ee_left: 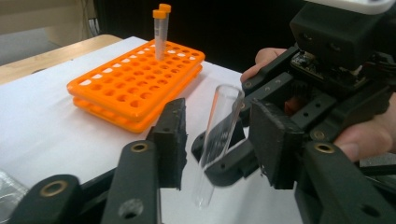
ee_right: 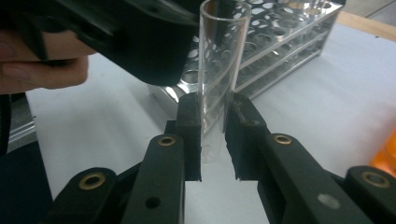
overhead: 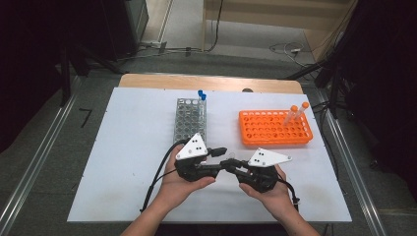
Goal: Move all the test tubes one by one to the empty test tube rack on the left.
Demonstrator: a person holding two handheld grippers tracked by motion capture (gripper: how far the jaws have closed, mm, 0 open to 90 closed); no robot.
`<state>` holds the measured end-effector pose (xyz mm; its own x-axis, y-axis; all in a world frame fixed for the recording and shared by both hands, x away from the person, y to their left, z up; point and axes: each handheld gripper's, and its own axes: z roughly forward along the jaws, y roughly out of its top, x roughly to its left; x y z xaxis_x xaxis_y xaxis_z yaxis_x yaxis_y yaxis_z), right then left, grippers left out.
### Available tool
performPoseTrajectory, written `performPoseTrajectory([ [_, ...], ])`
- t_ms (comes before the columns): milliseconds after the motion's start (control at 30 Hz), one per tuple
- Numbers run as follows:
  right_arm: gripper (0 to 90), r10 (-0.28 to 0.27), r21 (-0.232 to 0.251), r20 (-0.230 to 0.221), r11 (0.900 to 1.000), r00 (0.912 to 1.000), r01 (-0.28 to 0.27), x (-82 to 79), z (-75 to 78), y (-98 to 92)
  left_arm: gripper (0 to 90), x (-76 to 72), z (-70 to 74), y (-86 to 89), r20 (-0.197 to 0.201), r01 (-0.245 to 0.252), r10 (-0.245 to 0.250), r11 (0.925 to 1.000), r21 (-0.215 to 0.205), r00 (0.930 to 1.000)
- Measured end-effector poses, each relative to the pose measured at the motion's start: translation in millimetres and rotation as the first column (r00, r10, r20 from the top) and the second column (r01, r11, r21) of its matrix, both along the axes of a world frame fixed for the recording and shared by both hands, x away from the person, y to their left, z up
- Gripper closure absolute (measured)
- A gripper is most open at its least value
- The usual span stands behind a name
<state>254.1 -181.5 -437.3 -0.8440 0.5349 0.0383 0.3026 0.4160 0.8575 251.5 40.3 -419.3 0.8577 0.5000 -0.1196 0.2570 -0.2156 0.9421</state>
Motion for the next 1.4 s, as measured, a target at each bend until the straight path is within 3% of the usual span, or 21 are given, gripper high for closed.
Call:
performPoseTrajectory([
  [267, 74.1, 0.026, -0.007, -0.002, 1.000, 0.9997, -0.026, -3.8, 1.0, 4.3, 73.1, -2.3, -1.3, -4.1, 0.029, 0.016, -0.017, 0.9995, 0.028, 0.9994],
  [567, 72.4, 0.017, 0.002, 0.010, 1.000, 0.9998, -0.018, -4.2, 0.8, 2.5, 76.1, -0.3, -0.7, -2.1, 0.054, 0.013, -0.014, 0.9996, 0.023, 0.9984],
  [733, 54.2, 0.005, 0.029, 0.020, 1.000, 0.9998, -0.005, -4.9, 2.5, -7.7, 76.1, 6.5, 1.1, 3.3, 0.050, -0.002, 0.002, 1.0000, 0.004, 0.9988],
  [833, 35.2, -0.037, 0.035, 0.038, 0.999, 0.9986, 0.036, -4.9, 3.7, -17.5, 76.2, 10.2, 1.4, 6.4, 0.048, -0.013, 0.013, 0.9999, 0.001, 0.9988],
  [933, 22.8, -0.067, 0.056, 0.033, 0.996, 0.9972, 0.065, -2.6, 3.7, -30.3, 76.2, 15.0, 1.5, 10.9, 0.045, -0.027, 0.027, 0.9996, -0.006, 0.9986],
  [1067, 13.8, -0.089, 0.079, 0.020, 0.993, 0.9958, 0.088, 0.8, 4.1, -47.2, 76.2, 22.7, 3.9, 17.4, 0.038, -0.052, 0.052, 0.9985, -0.017, 0.9979],
  [1400, 0.0, -0.053, 0.138, -0.007, 0.989, 0.9986, 0.053, 0.6, 5.5, -82.0, 76.2, 44.1, 16.9, 34.1, 0.042, -0.114, 0.115, 0.9928, -0.037, 0.9924],
])
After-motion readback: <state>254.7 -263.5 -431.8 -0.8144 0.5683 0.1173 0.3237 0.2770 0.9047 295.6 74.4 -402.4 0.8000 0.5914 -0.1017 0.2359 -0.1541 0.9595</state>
